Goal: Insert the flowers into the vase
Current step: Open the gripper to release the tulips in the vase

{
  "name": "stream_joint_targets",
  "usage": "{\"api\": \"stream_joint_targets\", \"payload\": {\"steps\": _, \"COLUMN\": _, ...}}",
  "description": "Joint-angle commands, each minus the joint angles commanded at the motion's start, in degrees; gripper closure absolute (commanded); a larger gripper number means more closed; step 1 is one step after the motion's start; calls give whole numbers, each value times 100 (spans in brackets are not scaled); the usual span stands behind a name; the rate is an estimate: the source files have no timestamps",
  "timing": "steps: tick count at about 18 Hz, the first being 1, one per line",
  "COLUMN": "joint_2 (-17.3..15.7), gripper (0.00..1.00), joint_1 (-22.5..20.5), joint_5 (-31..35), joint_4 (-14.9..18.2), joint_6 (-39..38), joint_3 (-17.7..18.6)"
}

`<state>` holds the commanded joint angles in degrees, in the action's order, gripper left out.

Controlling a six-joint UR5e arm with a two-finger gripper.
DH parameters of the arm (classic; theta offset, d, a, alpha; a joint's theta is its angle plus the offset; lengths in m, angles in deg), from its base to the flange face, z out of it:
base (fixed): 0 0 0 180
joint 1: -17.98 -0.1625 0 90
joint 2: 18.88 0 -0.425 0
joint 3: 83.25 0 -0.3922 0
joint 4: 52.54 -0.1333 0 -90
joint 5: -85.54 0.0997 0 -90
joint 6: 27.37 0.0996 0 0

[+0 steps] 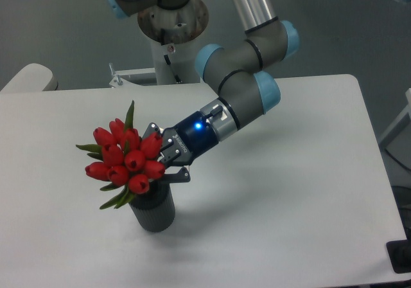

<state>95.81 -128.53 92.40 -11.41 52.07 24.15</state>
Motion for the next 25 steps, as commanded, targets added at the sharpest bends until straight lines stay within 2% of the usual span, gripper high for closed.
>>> {"api": "stream_joint_targets", "payload": {"steps": 5, "joint_2": 141, "gripper": 64, "joint_1": -35, "joint_5": 0, "joint_4": 0, "joint_6": 167, "joint_3": 9}}
{"api": "stream_joint_targets", "payload": {"steps": 6, "joint_2": 167, "gripper": 59, "joint_1": -35, "joint_5": 0, "joint_4": 0, "joint_6": 203, "joint_3": 0}}
{"api": "stream_joint_targets", "payload": {"steps": 7, "joint_2": 176, "gripper": 49, "joint_1": -35, "joint_5": 0, "joint_4": 0, "joint_6": 220, "joint_3": 0}}
{"api": "stream_joint_targets", "payload": {"steps": 9, "joint_2": 194, "gripper": 14, "joint_1": -79, "joint_5": -9, "joint_4": 0, "joint_6": 247, "joint_3": 0}}
{"api": "stream_joint_targets", "payload": {"steps": 10, "joint_2": 194, "gripper": 0, "joint_1": -79, "joint_5": -35, "joint_4": 0, "joint_6": 238, "joint_3": 0}}
{"api": "stream_joint_targets", "payload": {"steps": 14, "joint_2": 194, "gripper": 0, "joint_1": -140, "joint_5": -202, "joint_4": 0, "joint_6": 229, "joint_3": -17}}
{"api": "stream_joint_targets", "payload": {"steps": 25, "joint_2": 132, "gripper": 0, "joint_1": -483, "joint_5": -132, "joint_4": -18, "joint_6": 282, "joint_3": -44}}
